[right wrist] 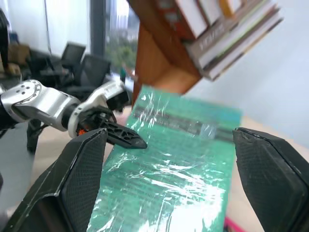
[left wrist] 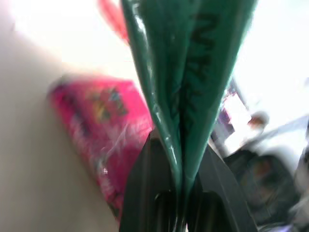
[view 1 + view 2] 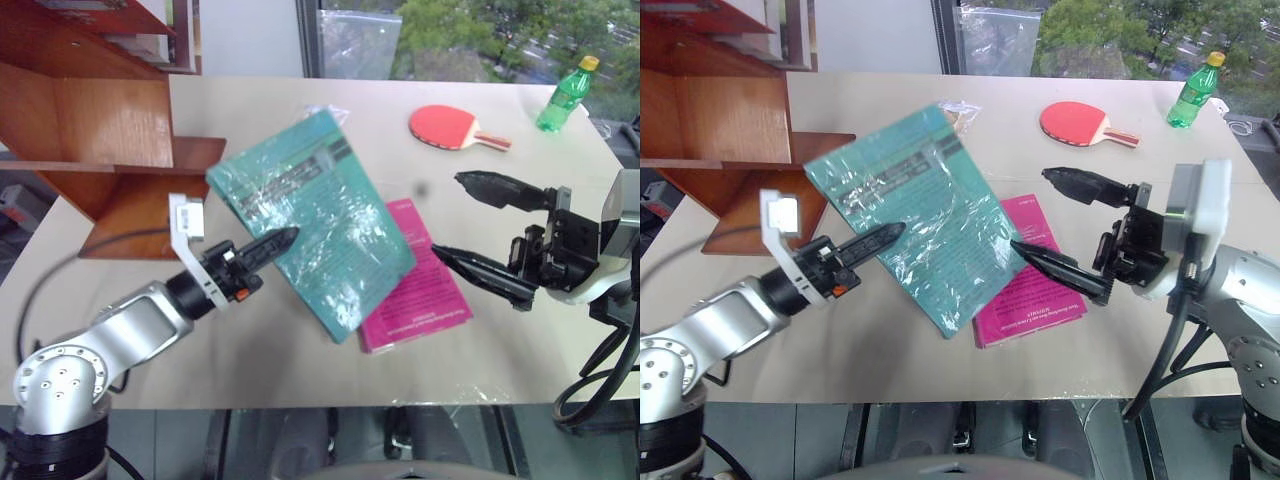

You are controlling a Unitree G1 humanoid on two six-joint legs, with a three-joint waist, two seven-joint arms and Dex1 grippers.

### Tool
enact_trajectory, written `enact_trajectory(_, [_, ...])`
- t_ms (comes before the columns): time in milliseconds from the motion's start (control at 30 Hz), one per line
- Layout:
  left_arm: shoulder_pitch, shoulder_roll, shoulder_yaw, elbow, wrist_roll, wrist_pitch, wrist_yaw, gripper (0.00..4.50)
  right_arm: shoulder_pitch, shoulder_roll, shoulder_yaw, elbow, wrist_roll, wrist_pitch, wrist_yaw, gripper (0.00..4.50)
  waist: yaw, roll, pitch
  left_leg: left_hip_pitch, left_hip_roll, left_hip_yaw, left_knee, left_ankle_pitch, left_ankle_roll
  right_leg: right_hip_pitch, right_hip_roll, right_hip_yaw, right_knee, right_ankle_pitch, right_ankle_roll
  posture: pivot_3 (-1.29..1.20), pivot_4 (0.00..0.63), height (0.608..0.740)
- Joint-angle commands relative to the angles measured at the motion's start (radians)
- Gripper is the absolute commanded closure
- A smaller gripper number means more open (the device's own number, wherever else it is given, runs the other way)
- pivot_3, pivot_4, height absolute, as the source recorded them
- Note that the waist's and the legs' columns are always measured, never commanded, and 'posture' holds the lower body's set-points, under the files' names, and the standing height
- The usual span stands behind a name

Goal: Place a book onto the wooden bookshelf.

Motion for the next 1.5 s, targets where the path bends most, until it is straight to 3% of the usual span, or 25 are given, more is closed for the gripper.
enact_trajectory(33, [-0.004,0.159,0.038,-0.15,0.329,-0.066,-0.205,4.47,-0.038,0.006,-0.042,0.034,0.028,-0.047,0.014,0.24,-0.001,0.0,0.0,0.0,0.0,0.0,0.0,0.0,0.0,0.0,0.001,0.0,-0.001,0.0,0.0,0.0,0.15,0.74])
enact_trajectory(167, [0.042,0.353,0.054,-0.189,0.783,-0.306,-0.463,4.47,-0.069,0.019,-0.06,0.104,0.003,-0.095,0.033,0.24,-0.002,0.003,0.001,0.002,0.001,0.003,-0.007,0.0,-0.001,0.0,0.003,0.001,-0.005,0.0,0.0,0.0,0.15,0.74])
enact_trajectory(300, [0.01,0.467,0.151,-0.12,1.02,-0.49,-0.654,4.47,-0.077,0.012,-0.075,0.169,-0.025,-0.128,0.064,0.24,-0.001,0.005,0.001,0.005,0.001,0.007,-0.015,0.001,-0.003,-0.002,0.004,0.001,-0.007,0.0,0.0,0.0,0.15,0.74])
enact_trajectory(567, [-0.102,0.619,0.368,0.005,1.173,-0.513,-0.948,4.47,-0.126,0.035,-0.033,0.27,-0.077,-0.173,0.118,0.24,-0.008,0.006,0.002,-0.01,0.001,0.011,-0.015,0.002,-0.003,-0.018,0.005,0.003,-0.008,0.0,0.001,0.0,0.15,0.74])
enact_trajectory(933, [-0.258,0.749,0.45,0.193,1.317,-0.595,-1.177,4.47,-0.231,0.119,0.045,0.405,-0.15,-0.231,0.205,0.24,-0.024,0.005,0.003,-0.01,0.002,0.01,-0.015,0.002,-0.004,-0.018,0.005,0.002,-0.006,0.0,0.002,0.0,0.15,0.74])
enact_trajectory(1100, [-0.227,0.759,0.529,0.278,1.49,-0.65,-1.352,4.47,-0.251,0.137,0.057,0.429,-0.16,-0.24,0.224,0.24,-0.026,0.005,0.003,-0.01,0.002,0.013,-0.014,0.002,-0.004,-0.018,0.005,0.003,-0.006,0.0,0.002,0.0,0.15,0.74])
enact_trajectory(1267, [-0.139,0.705,0.638,0.333,1.679,-0.71,-1.524,4.47,-0.265,0.156,0.073,0.437,-0.167,-0.244,0.235,0.24,-0.028,0.006,0.003,-0.01,0.002,0.018,-0.014,0.002,-0.004,-0.019,0.006,0.003,-0.005,0.0,0.002,0.0,0.15,0.74])
enact_trajectory(1500, [0.018,0.579,0.697,0.394,1.844,-0.838,-1.507,4.47,-0.265,0.177,0.085,0.404,-0.176,-0.238,0.223,0.24,-0.027,0.006,0.003,-0.01,0.003,0.018,-0.013,0.002,-0.004,-0.019,0.006,0.004,-0.004,0.0,0.001,0.0,0.15,0.74])
